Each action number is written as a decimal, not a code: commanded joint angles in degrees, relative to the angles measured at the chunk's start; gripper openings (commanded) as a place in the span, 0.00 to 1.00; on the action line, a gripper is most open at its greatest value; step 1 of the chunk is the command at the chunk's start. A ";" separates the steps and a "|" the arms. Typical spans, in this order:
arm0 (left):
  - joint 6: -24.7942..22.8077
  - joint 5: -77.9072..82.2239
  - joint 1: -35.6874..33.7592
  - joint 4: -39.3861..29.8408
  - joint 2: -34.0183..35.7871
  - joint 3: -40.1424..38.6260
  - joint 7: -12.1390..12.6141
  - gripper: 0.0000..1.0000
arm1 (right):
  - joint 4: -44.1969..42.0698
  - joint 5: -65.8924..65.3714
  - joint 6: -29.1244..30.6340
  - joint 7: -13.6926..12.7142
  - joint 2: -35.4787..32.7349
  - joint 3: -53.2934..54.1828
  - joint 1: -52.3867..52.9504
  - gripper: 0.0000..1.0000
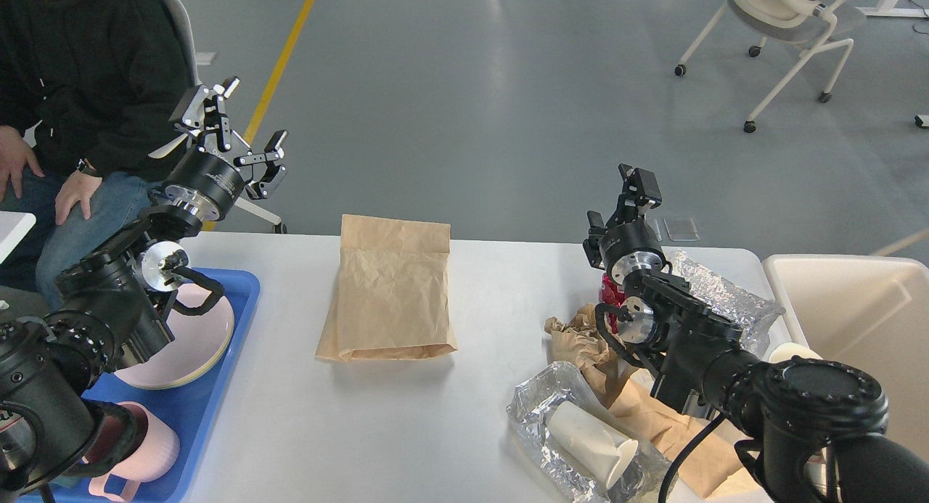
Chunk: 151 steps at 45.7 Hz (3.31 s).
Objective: Tidy desktop
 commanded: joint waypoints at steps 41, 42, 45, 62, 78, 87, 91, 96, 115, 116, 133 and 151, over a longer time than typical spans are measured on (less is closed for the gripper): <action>-9.73 2.78 -17.14 -2.18 0.97 44.92 55.83 0.97 | 0.00 0.00 0.00 0.00 0.00 0.05 0.00 1.00; -9.73 2.78 -17.58 -2.36 0.97 45.97 55.74 0.97 | 0.00 0.00 0.00 0.00 0.00 0.05 0.00 1.00; -9.73 2.70 -18.73 -2.71 0.97 48.79 55.66 0.97 | 0.00 0.00 0.00 0.00 0.00 -0.04 0.00 1.00; -17.54 2.87 -24.79 -8.24 -3.60 78.66 55.66 0.97 | 0.00 0.00 0.00 0.00 0.00 -0.04 0.00 1.00; -18.06 3.22 -29.62 -18.35 -4.75 88.17 55.57 0.97 | 0.00 0.00 0.00 0.00 0.00 0.05 0.00 1.00; -18.06 3.22 -31.56 -21.26 -5.01 88.17 53.38 0.97 | 0.00 0.00 0.00 0.00 0.00 -0.04 0.00 1.00; -18.06 3.22 -31.74 -21.96 -5.10 88.17 50.57 0.97 | 0.00 0.00 0.00 0.00 0.00 -0.04 0.00 1.00; -18.06 3.22 -31.30 -22.14 -5.27 88.09 46.61 0.95 | 0.00 0.00 0.00 0.00 0.00 -0.04 0.00 1.00; -16.42 3.31 -25.32 -21.43 -6.77 87.03 32.63 0.94 | 0.00 0.00 0.00 0.00 0.00 0.05 0.00 1.00; -15.72 3.31 -25.32 -21.43 -7.03 87.03 32.63 0.94 | 0.00 0.00 0.00 0.00 0.00 0.05 0.00 1.00; -0.59 3.75 -21.02 -19.94 -9.40 87.30 33.16 0.95 | 0.00 0.00 0.00 0.00 0.00 0.05 0.00 1.00; -2.61 3.75 -21.10 -19.06 -10.20 86.24 33.16 0.91 | 0.00 0.00 0.00 0.00 0.00 -0.04 0.00 1.00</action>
